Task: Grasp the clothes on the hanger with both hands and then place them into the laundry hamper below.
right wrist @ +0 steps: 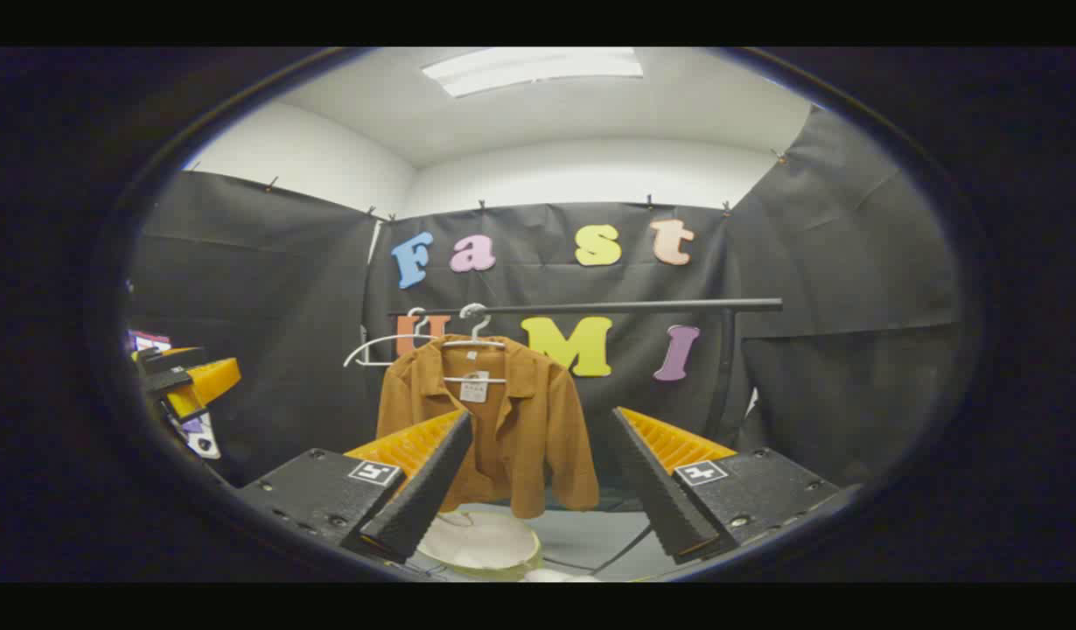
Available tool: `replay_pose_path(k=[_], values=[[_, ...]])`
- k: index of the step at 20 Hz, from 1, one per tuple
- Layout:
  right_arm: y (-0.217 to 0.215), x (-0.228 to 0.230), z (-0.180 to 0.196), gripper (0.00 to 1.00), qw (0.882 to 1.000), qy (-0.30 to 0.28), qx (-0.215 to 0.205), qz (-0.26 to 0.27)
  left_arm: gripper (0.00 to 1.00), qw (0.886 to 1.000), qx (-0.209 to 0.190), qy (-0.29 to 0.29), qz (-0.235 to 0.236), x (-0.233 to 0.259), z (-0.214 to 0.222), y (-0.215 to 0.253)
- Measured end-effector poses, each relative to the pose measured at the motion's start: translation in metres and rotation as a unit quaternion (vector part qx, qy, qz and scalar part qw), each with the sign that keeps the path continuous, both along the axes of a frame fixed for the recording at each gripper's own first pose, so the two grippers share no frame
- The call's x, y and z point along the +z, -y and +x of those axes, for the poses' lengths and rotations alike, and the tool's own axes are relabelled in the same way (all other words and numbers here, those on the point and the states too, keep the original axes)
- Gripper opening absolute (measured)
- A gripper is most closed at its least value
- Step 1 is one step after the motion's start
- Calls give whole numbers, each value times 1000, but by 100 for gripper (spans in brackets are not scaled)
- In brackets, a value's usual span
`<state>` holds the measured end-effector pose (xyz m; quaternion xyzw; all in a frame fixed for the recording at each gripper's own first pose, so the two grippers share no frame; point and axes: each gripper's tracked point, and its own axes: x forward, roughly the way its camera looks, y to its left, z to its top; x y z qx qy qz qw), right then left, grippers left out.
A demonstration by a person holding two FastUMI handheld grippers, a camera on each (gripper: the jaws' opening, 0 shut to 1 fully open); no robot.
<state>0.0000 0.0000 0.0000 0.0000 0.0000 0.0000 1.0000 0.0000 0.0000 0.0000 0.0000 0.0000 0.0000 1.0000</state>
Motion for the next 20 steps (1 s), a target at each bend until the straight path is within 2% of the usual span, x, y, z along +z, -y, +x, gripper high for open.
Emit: replay_pose_path(k=[8, 12, 15, 20], values=[[-10, 6, -10, 99, 1000, 3, 3, -9, 100, 1000, -11, 4, 1, 6, -6, -2], [-5, 0, -4, 97, 1000, -1, 7, -11, 100, 1000, -14, 0, 9, 5, -3, 8], [-1, -7, 11, 100, 1000, -5, 15, -14, 100, 1000, -12, -2, 10, 3, 5, 16], [4, -28, 60, 100, 999, -21, 36, 4, 99, 1000, -8, 4, 19, -5, 32, 47]])
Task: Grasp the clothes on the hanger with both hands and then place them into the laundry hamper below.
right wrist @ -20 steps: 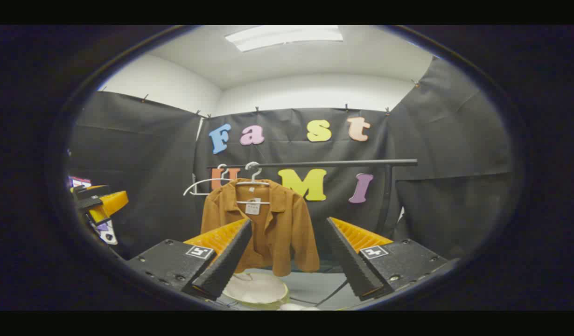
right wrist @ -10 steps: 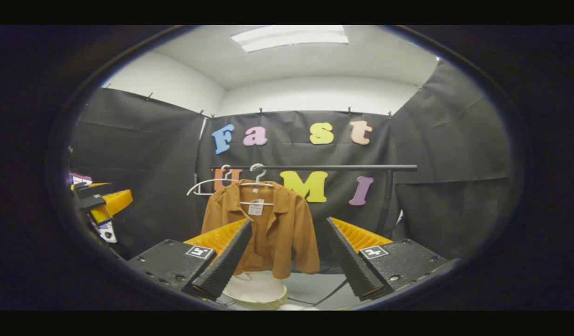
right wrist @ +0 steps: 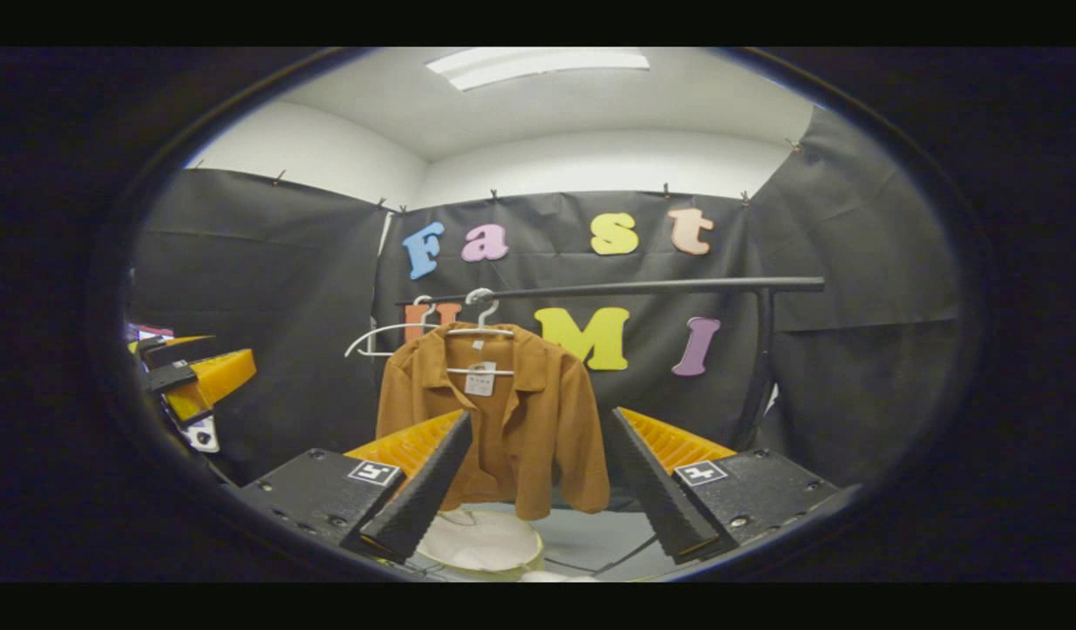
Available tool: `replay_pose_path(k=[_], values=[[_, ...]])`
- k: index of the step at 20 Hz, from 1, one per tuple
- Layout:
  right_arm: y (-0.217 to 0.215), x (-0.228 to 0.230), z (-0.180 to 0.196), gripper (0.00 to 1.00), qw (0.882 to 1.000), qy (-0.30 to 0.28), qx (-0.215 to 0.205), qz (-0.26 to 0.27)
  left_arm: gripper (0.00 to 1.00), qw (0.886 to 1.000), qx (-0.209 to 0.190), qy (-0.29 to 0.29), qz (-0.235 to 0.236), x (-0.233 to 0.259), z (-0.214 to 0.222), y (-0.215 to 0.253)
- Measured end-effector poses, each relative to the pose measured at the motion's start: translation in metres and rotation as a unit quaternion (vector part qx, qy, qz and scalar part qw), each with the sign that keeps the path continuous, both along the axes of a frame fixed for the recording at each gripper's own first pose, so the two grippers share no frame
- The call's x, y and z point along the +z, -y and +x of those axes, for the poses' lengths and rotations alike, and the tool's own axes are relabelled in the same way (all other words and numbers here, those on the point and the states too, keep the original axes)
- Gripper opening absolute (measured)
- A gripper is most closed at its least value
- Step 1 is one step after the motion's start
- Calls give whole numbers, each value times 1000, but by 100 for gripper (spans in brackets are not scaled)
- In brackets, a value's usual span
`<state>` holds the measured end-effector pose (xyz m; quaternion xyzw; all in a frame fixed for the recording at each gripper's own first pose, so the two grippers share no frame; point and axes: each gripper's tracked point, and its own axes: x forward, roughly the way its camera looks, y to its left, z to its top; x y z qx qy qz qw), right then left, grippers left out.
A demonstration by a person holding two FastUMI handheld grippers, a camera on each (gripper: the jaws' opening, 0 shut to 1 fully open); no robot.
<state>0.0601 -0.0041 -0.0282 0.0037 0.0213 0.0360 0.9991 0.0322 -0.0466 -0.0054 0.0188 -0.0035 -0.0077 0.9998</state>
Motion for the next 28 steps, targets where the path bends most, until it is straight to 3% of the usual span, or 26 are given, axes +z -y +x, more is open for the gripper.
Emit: replay_pose_path(k=[7, 15, 24, 28], values=[[1, -42, 94, 100, 999, -31, 34, 5, 99, 1000, -14, -16, -13, -38, 69, 53], [0, -55, 207, 99, 997, -26, 67, 5, 99, 999, -25, -13, -24, -74, 176, 105], [-33, -60, 294, 100, 994, -35, 107, 7, 98, 998, 15, -38, -40, -96, 279, 95], [-41, -63, 326, 99, 995, -36, 90, -3, 98, 998, 40, -47, -22, -110, 299, 88]])
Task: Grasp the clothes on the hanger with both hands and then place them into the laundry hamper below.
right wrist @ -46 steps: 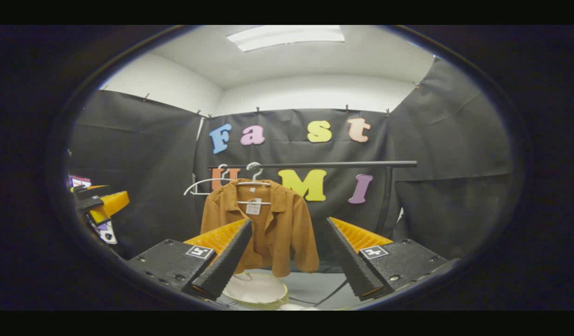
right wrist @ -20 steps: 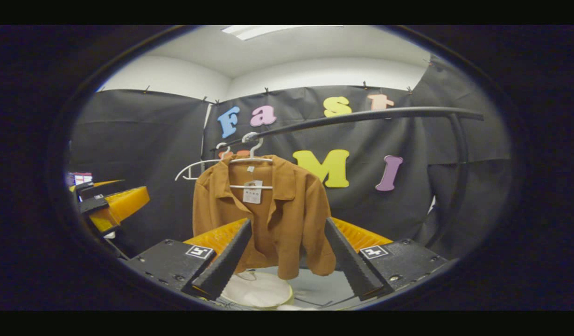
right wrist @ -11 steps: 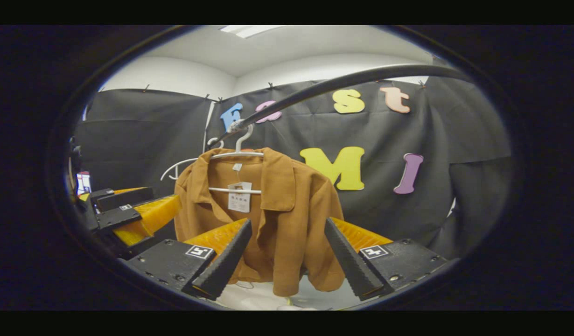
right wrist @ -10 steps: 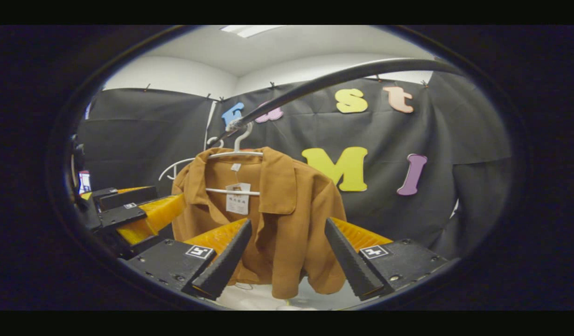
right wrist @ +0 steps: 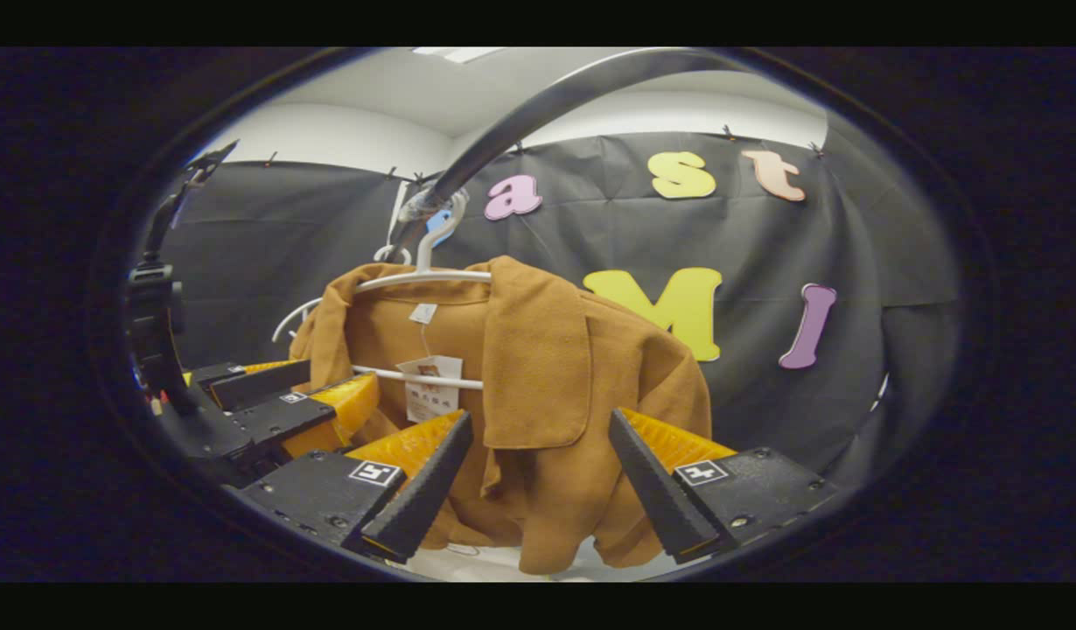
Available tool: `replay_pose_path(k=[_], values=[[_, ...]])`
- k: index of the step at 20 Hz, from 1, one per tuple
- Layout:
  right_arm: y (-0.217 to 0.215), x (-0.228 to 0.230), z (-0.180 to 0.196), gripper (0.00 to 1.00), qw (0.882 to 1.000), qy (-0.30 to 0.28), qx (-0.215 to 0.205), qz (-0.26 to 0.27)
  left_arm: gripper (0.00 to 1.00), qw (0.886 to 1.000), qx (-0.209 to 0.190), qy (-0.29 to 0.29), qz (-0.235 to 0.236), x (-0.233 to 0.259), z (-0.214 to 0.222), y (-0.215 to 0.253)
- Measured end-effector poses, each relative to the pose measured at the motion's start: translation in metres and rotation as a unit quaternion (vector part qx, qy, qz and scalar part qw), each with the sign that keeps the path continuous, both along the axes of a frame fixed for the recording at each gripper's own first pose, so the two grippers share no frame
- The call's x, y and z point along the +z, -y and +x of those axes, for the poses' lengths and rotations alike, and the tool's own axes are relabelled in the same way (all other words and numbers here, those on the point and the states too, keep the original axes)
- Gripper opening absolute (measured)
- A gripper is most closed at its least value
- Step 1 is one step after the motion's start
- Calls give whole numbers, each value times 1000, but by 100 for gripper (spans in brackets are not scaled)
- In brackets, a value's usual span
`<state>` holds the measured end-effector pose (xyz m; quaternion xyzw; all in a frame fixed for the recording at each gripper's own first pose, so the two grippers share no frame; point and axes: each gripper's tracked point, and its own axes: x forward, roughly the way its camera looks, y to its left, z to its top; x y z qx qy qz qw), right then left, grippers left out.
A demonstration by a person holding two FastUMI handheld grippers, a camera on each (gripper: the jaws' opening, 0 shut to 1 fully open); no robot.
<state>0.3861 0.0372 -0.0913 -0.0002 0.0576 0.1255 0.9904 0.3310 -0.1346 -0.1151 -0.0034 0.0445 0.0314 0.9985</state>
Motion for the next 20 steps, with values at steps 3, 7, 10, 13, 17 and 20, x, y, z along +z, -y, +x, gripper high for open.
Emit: replay_pose_path(k=[3, 7, 10, 13, 17, 20], values=[[-6, -4, 20, 97, 1000, -6, -1, -1, 97, 1000, 10, 0, 12, -3, 11, 1], [-6, -5, 34, 81, 1000, -4, 22, 2, 98, 1000, 10, -4, 19, -8, 18, -5], [0, -12, 37, 51, 998, -9, 53, 18, 80, 999, 32, -14, 37, -16, 20, -22], [6, -14, 40, 22, 996, -16, 78, 40, 51, 999, 18, -16, 24, -20, 19, -25], [8, -13, 37, 12, 985, -39, 146, 87, 17, 999, 18, -27, 27, -25, 15, -37], [10, -12, 35, 8, 975, -52, 187, 109, 10, 999, 5, -34, 24, -29, 19, -40]])
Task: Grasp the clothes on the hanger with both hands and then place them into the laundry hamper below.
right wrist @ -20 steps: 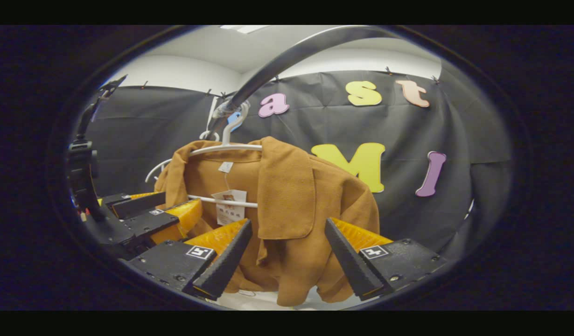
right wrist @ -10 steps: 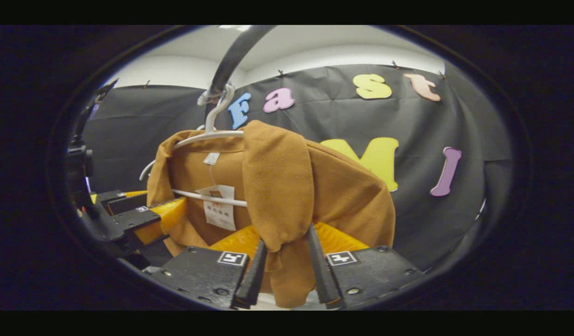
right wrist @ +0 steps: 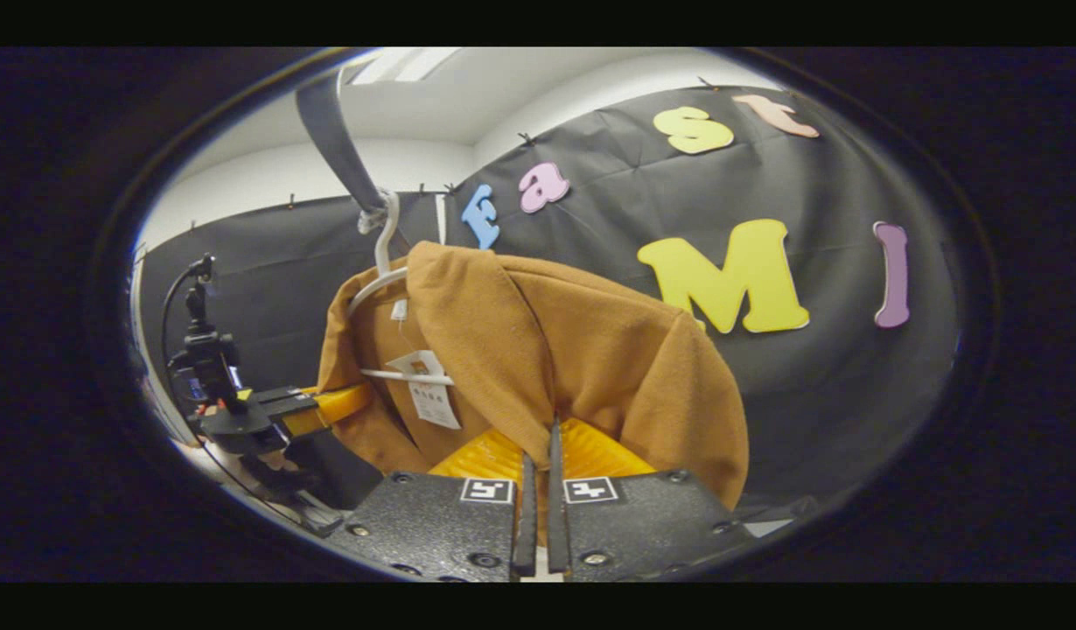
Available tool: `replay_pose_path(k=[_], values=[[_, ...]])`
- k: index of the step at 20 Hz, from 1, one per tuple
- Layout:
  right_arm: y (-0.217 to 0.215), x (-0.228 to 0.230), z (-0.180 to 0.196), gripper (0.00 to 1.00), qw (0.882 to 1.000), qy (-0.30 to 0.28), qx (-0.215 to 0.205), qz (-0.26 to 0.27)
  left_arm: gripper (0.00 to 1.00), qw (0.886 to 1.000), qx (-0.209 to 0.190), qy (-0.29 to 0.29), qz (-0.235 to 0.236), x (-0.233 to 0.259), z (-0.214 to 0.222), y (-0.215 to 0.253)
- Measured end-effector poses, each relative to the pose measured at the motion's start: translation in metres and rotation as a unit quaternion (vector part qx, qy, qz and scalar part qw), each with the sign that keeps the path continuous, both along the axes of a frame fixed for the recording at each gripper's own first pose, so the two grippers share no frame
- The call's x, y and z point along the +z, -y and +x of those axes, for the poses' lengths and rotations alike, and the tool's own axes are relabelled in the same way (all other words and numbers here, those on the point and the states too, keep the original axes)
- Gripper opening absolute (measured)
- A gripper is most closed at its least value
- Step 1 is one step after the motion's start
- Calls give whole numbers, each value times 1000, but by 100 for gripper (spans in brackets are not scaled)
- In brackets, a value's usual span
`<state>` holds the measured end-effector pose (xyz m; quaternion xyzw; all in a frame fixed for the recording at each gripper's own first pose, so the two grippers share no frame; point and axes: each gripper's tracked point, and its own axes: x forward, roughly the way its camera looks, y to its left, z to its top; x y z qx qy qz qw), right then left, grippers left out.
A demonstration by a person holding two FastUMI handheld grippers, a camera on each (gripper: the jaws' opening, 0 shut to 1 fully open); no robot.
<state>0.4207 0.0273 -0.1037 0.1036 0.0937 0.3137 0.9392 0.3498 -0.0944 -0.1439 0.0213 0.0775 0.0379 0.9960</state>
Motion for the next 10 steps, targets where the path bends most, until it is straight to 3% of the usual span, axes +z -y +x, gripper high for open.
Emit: replay_pose_path(k=[3, 4, 7, 10], values=[[-2, 8, -8, 6, 997, -25, 52, 54, 6, 1000, -7, -10, -7, 3, -5, -3], [-5, 9, -12, 6, 994, -32, 69, 72, 0, 1000, -13, -11, -15, 5, -6, -1], [-17, 29, -37, 5, 981, -32, 145, 122, 3, 999, -21, -13, -44, 9, -14, 0], [-13, 53, -45, 5, 970, -19, 179, 163, 3, 998, -28, 6, -52, 28, -19, -2]])
